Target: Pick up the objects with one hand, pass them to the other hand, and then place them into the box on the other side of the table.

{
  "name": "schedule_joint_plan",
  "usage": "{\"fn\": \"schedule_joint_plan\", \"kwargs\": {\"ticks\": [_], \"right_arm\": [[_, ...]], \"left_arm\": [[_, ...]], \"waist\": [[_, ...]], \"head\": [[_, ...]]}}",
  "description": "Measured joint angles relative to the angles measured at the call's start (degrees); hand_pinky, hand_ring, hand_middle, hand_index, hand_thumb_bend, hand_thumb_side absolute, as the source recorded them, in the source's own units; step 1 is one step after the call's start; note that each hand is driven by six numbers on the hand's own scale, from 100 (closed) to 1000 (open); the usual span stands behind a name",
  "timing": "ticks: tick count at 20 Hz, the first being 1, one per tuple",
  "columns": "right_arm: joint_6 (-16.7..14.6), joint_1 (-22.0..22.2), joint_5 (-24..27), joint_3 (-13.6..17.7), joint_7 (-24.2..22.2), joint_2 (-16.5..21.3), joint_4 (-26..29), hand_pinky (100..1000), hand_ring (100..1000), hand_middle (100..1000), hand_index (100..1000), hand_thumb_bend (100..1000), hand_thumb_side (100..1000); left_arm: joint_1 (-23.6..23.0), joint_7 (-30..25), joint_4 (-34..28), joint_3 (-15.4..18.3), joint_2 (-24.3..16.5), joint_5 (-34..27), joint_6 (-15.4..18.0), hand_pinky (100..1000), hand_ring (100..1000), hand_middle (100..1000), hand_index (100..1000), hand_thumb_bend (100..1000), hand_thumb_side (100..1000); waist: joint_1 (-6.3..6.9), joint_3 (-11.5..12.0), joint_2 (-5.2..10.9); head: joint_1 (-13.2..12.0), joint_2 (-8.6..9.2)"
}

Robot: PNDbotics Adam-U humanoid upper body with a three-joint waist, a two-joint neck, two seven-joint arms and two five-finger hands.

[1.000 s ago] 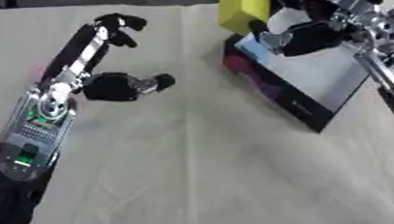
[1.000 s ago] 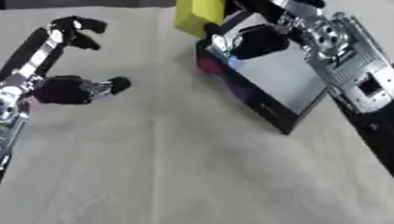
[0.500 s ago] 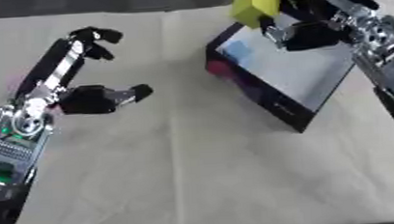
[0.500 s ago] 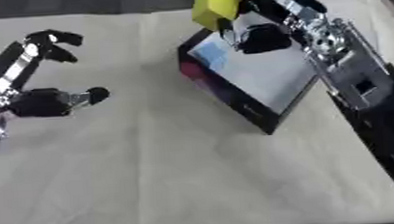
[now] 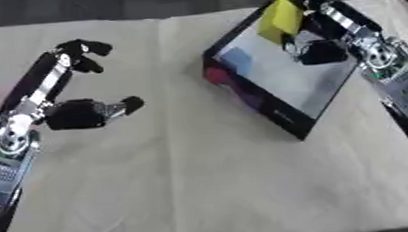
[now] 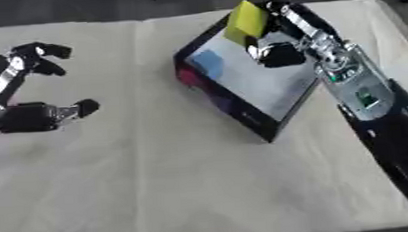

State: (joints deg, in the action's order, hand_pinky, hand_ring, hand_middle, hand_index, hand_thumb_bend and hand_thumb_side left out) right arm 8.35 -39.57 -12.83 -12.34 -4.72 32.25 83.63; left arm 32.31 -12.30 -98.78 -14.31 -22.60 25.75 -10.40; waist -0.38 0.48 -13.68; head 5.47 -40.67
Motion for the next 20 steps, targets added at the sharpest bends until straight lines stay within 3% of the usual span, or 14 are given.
{"fn": "schedule_joint_plan", "kwargs": {"ticks": [3, 8, 10, 11, 12, 13, 14, 17, 20], "right_arm": [[-0.4, 0.3, -1.6, 0.1, 0.0, 0.0, -1.6, 844, 694, 616, 642, 100, 100], [-0.7, 0.6, -3.9, 0.5, 0.1, 0.0, -3.4, 871, 773, 812, 808, 100, 142], [-0.7, 0.8, -4.4, 0.7, 0.2, 0.0, -3.8, 898, 849, 896, 889, 100, 250], [-0.7, 0.8, -4.6, 0.7, 0.2, 0.0, -3.9, 898, 849, 896, 889, 100, 250], [-0.8, 0.8, -4.9, 0.7, 0.1, 0.0, -3.9, 922, 907, 962, 960, 100, 364], [-0.8, 0.8, -5.2, 0.7, -0.1, -0.1, -3.9, 930, 921, 981, 981, 100, 367], [-1.0, 0.8, -5.6, 0.7, -0.4, -0.1, -3.9, 938, 934, 1000, 1000, 100, 331], [-1.2, 1.0, -6.7, 0.7, -1.4, -0.1, -3.9, 955, 952, 1000, 1000, 100, 100], [-0.9, 1.0, -7.1, 1.0, -2.5, -0.1, -3.9, 958, 951, 1000, 1000, 100, 100]], "left_arm": [[0.0, 0.0, 0.0, 0.0, 0.0, 0.0, 0.0, 781, 677, 760, 844, 692, 445], [0.0, -0.1, 0.0, 0.0, 0.0, -0.1, 0.0, 781, 677, 760, 844, 695, 446], [0.0, -0.1, 0.0, 0.0, 0.0, -0.2, 0.0, 781, 677, 760, 844, 698, 448], [0.0, -0.1, 0.0, 0.0, 0.0, -0.2, 0.0, 781, 677, 760, 844, 698, 448], [0.0, -0.1, 0.0, 0.0, 0.0, -0.3, 0.0, 781, 676, 759, 843, 698, 451], [0.0, -0.1, 0.0, 0.0, 0.0, -0.5, 0.0, 781, 676, 758, 843, 698, 451], [0.0, -0.2, 0.0, 0.0, 0.0, -0.6, 0.0, 781, 676, 759, 843, 699, 451], [0.0, -0.4, 0.0, 0.0, 0.0, -0.9, 0.0, 781, 675, 759, 843, 700, 450], [0.0, -0.4, 0.0, 0.0, 0.0, -1.0, 0.0, 781, 674, 760, 844, 701, 450]], "waist": [[0.0, 0.0, 0.0], [0.0, 0.0, 0.0], [0.0, 0.0, 0.0], [0.0, 0.0, 0.0], [0.0, 0.1, 0.0], [0.0, 0.1, 0.0], [0.0, 0.2, 0.0], [0.0, 0.3, 0.0], [0.0, 0.3, 0.0]], "head": [[0.0, 0.01], [-0.2, 0.01], [-0.6, 0.0], [-0.7, 0.0], [-0.9, -0.01], [-0.9, -0.02], [-1.0, -0.03], [-1.2, -0.05], [-1.3, -0.07]]}}
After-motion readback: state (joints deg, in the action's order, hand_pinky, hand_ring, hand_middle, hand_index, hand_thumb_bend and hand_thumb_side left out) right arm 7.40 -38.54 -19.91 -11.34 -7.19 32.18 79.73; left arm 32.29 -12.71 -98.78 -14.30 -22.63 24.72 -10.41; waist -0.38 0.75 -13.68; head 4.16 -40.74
